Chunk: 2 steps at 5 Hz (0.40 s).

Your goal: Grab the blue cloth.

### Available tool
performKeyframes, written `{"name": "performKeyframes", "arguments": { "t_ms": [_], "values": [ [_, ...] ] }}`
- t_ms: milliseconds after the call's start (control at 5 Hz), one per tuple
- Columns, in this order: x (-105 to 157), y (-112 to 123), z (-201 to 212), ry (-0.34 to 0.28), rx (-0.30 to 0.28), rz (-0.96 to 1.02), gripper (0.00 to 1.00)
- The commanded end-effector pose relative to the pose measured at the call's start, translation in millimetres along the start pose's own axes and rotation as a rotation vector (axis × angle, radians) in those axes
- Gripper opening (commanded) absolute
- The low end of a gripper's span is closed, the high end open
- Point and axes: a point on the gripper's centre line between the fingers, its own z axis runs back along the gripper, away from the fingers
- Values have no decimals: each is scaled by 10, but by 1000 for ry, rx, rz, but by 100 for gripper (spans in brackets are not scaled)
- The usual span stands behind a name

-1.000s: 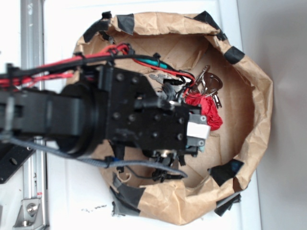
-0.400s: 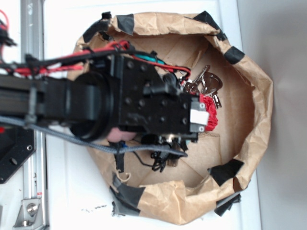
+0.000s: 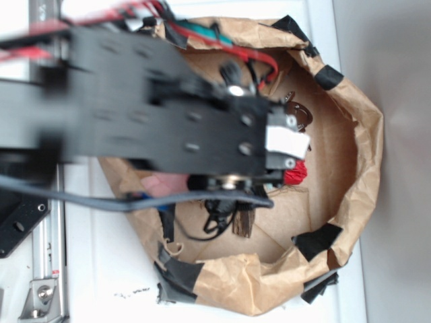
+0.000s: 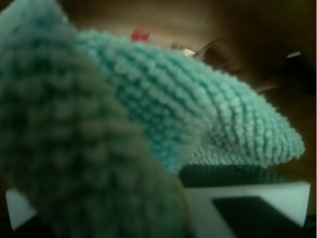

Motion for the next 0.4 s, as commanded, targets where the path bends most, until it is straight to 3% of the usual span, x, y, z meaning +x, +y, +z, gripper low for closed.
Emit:
{"name": "performKeyframes", "arguments": {
  "t_ms": [0, 200],
  "values": [
    [-168, 156, 904, 36, -54, 105, 0],
    [-212, 139, 894, 83, -25, 164, 0]
  ]
}}
